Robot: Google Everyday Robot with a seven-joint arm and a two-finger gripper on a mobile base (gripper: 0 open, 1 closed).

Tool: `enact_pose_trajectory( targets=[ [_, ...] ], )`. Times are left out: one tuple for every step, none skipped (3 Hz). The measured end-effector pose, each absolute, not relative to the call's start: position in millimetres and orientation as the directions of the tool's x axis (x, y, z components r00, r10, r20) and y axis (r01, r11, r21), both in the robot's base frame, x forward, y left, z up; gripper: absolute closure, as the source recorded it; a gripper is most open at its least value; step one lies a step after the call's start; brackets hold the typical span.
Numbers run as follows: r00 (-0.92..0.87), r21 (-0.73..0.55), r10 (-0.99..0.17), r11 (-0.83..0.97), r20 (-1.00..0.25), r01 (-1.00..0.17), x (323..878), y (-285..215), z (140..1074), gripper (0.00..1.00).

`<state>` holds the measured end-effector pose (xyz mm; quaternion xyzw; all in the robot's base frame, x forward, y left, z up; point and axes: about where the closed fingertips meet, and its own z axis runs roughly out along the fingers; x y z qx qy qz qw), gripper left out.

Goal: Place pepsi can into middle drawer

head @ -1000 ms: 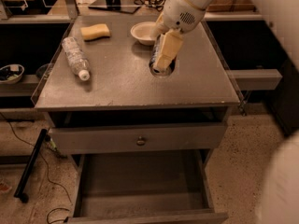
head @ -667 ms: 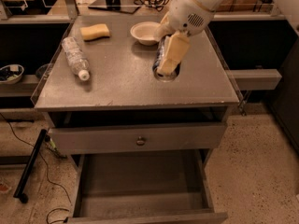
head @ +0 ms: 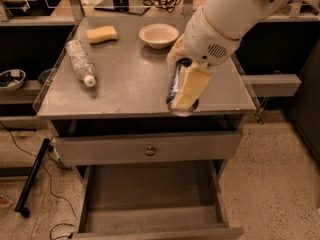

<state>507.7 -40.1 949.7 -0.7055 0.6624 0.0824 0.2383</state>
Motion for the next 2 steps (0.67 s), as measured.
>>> enact_pose_trajectory(
  targets=[
    [0.109,-0.227,-0.895,-0.009,-0.432,-0.974,508,-40,950,1.0],
    [0.112,-0.239,-0.89,-0.004,-0.441,-0.971,519,-37,935,1.0]
  ],
)
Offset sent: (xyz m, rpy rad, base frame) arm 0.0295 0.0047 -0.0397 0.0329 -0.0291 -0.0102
